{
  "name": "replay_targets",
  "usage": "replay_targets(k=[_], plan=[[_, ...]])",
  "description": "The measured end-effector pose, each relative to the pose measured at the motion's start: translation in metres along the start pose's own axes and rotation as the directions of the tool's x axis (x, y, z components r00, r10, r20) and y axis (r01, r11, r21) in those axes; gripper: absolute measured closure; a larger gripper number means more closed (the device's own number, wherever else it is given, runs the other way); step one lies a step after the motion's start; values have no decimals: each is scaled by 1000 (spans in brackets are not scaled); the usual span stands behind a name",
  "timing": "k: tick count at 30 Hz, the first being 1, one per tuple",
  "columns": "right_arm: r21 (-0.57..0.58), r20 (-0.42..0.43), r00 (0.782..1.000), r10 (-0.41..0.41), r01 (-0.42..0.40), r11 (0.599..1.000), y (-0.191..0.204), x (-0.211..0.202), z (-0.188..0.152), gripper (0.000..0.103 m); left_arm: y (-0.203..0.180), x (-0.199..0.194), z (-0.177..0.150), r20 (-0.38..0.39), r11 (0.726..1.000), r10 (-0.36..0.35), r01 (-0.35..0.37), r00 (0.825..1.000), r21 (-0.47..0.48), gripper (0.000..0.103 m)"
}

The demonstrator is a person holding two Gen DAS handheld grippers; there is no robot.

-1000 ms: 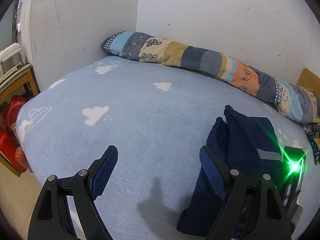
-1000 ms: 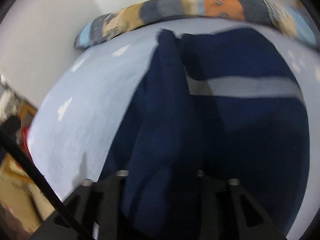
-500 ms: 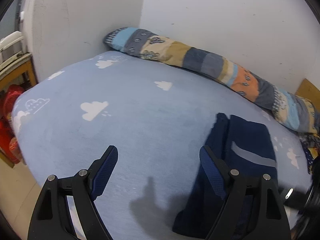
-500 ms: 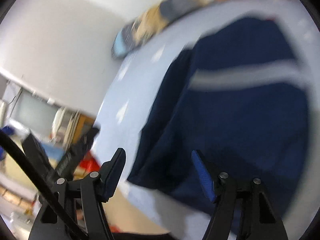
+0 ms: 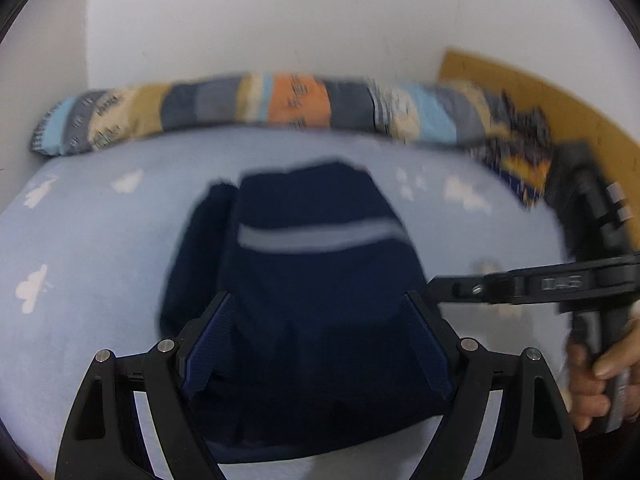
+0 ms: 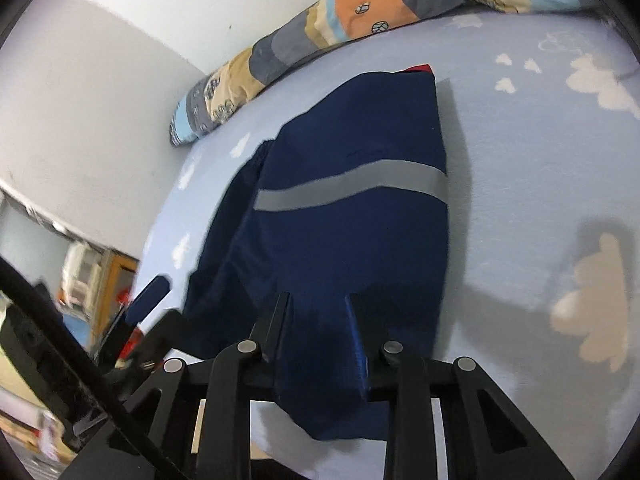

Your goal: Fold large clothes

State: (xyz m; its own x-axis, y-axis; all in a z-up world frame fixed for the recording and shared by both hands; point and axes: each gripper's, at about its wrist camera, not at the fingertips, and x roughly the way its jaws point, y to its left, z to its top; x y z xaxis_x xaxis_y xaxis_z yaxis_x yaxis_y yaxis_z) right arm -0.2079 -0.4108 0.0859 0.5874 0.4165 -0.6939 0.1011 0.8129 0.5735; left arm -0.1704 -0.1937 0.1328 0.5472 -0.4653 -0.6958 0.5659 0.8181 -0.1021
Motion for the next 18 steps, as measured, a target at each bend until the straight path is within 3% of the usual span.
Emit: replay_targets(k=[4,8,11,18], plan=[[-66,-35,999,-12,10,998,4,5,-14,74,18,29,-7,-103,995,83,-88,991,-51,20],[-171,-62,998,-16,5,985,19,12,-28,74,60,49,-21,-221,965,186,-220,957,-141,20],[-237,-107,994,-2,-23,971,28,20,-40,74,81,64,-31,-296,950,187,-249,937,-188,21],[-359,-228,962,-153,63,931,8,53,-68,78,77,71,-31,-321,948,204,-269,925,-170,21]])
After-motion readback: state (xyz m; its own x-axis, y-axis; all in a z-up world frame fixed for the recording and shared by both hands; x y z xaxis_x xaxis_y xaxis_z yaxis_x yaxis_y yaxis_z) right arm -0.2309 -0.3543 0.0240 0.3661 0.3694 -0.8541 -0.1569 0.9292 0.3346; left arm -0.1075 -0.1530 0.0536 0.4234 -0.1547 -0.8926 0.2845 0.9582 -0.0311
